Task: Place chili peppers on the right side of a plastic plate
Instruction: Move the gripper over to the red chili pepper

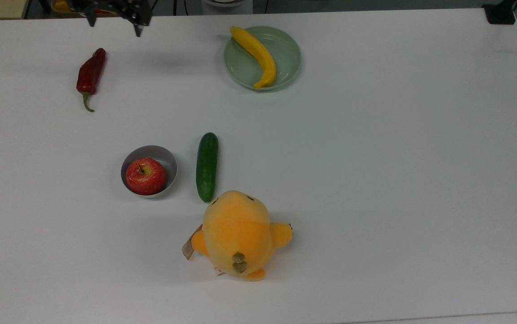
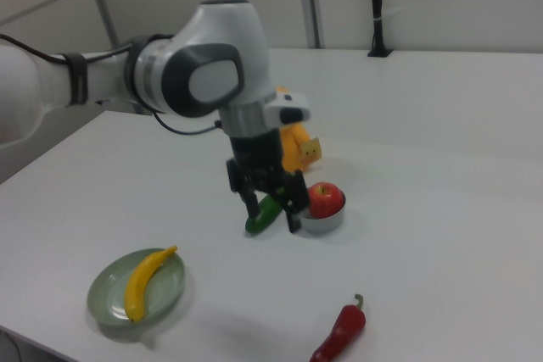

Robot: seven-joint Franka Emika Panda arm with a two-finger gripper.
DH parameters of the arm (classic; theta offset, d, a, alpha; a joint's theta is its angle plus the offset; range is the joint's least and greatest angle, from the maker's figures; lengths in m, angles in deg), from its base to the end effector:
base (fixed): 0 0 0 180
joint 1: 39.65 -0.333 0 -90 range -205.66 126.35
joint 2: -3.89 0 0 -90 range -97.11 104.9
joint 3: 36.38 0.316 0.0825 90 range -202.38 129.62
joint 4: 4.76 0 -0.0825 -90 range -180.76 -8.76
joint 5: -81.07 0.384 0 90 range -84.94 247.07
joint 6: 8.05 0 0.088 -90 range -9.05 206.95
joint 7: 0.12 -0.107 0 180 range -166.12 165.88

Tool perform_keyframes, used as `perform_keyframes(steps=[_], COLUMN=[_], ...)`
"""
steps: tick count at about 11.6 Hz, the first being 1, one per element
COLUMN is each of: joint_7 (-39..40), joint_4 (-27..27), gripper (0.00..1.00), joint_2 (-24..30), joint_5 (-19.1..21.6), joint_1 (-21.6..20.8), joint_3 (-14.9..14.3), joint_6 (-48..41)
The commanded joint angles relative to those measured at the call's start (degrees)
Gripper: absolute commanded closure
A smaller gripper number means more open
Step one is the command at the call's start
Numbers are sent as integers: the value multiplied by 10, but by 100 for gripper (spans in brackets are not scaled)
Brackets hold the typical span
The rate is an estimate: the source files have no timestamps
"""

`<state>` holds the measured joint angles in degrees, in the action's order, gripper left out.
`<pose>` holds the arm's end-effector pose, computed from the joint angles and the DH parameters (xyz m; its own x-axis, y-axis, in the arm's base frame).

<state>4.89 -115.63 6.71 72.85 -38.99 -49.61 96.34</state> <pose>0.5200 -0.1424 0.4997 0.9899 -0.1181 -0.0778 -0.1085 -0.9870 0.1184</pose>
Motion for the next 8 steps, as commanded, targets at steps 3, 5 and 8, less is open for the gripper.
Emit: perform_keyframes(steps=[3, 5, 8], joint_7=[89, 120, 140], joint_4=[-78, -77, -76], gripper=[0, 0, 0], joint_2=[-57, -96, -145], joint_5=[-43, -44, -57], joint_1=[36, 68, 83], joint_3=[-47, -47, -47], joint_6=[141, 190, 227])
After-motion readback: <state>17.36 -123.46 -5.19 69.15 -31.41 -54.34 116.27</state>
